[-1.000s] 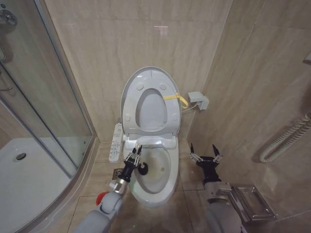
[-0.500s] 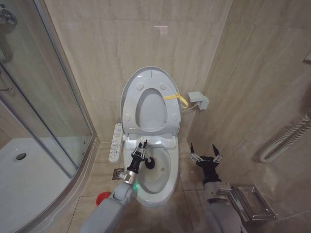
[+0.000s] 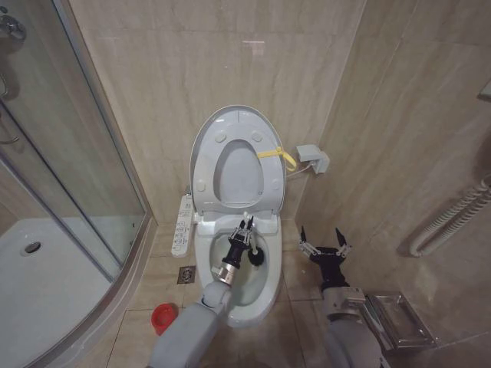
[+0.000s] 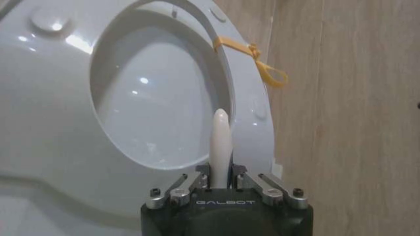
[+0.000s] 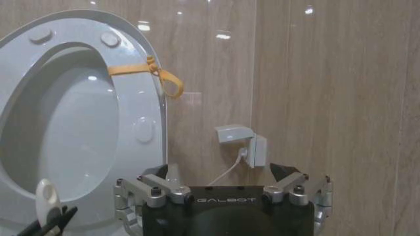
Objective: Open the toilet lid, clean the toilet bowl with a toilet brush, close the toilet lid, and flush.
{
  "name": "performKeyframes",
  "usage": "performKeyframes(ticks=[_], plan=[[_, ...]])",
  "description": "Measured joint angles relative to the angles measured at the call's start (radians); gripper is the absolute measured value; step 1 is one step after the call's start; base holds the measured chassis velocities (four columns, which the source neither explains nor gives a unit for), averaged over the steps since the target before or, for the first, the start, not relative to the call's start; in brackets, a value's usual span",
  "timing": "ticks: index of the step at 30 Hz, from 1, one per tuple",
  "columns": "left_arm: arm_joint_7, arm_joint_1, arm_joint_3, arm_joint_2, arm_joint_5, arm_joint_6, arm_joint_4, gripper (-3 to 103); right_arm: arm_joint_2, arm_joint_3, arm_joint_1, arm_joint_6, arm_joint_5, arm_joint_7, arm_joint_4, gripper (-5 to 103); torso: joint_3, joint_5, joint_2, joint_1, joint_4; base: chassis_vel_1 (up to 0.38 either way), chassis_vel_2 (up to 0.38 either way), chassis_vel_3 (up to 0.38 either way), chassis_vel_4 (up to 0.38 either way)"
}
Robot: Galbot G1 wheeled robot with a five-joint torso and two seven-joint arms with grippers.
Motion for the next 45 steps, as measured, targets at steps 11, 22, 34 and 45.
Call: performKeyframes(ticks=[11, 22, 34, 45], plan=[[0.035, -0.018, 0.018, -0.025, -0.001, -0.016, 0.147, 20, 0.000, 0.000, 0.000, 0.000, 0.000, 0.000, 0.000, 100, 0.000, 0.0000, 0.000, 0.000, 0.0001, 0.000, 0.000, 0.000, 0.000], [0.058, -0.055, 0.029, -0.048, 0.013, -0.018, 0.121, 20, 0.000, 0.000, 0.000, 0.000, 0.000, 0.000, 0.000, 100, 0.000, -0.0004, 0.000, 0.000, -0.0005, 0.000, 0.000, 0.000, 0.000], [0.066, -0.102, 0.033, -0.044, 0.042, -0.019, 0.208, 20, 0.000, 0.000, 0.000, 0.000, 0.000, 0.000, 0.000, 100, 0.000, -0.0001, 0.000, 0.000, 0.0001, 0.000, 0.000, 0.000, 0.000], [0.064, -0.111, 0.052, -0.066, 0.054, -0.019, 0.153, 20, 0.000, 0.000, 0.000, 0.000, 0.000, 0.000, 0.000, 100, 0.000, 0.0000, 0.000, 0.000, -0.0003, 0.000, 0.000, 0.000, 0.000]])
